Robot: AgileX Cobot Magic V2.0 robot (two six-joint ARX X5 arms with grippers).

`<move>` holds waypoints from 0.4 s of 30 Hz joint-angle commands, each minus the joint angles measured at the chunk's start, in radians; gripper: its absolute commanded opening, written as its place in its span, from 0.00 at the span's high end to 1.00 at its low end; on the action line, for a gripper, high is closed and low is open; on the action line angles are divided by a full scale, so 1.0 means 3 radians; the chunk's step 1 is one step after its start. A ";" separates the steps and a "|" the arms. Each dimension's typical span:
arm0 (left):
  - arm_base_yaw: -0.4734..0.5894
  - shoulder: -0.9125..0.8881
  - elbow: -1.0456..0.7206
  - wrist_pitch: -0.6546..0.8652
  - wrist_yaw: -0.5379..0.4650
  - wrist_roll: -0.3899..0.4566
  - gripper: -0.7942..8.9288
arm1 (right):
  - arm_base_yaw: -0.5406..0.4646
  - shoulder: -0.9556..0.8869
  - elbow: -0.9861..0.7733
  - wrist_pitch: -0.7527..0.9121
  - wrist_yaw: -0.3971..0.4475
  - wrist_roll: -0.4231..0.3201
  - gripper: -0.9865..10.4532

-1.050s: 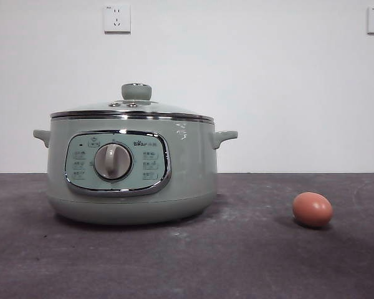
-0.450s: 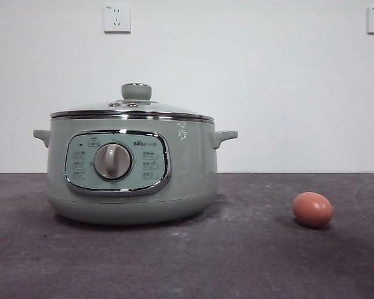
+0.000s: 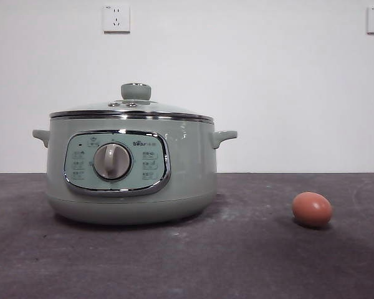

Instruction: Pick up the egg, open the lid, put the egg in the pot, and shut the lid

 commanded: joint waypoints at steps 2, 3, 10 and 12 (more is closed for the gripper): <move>0.0008 0.0336 0.0310 0.0014 0.0034 -0.0009 0.92 | 0.0006 0.0441 0.0357 0.0023 0.0001 -0.0155 0.92; 0.0008 0.0427 0.0393 0.0018 0.0041 -0.0008 0.92 | 0.0006 0.0549 0.0450 0.0022 0.0000 -0.0179 0.92; 0.0006 0.1253 0.1049 -0.0076 0.0440 -0.0005 0.92 | 0.0008 0.1306 0.1142 -0.0098 -0.0015 -0.0468 0.92; 0.0006 0.1495 0.1218 -0.0122 0.0603 0.0019 0.92 | 0.0006 0.1503 0.1319 -0.0179 -0.0113 -0.0582 0.92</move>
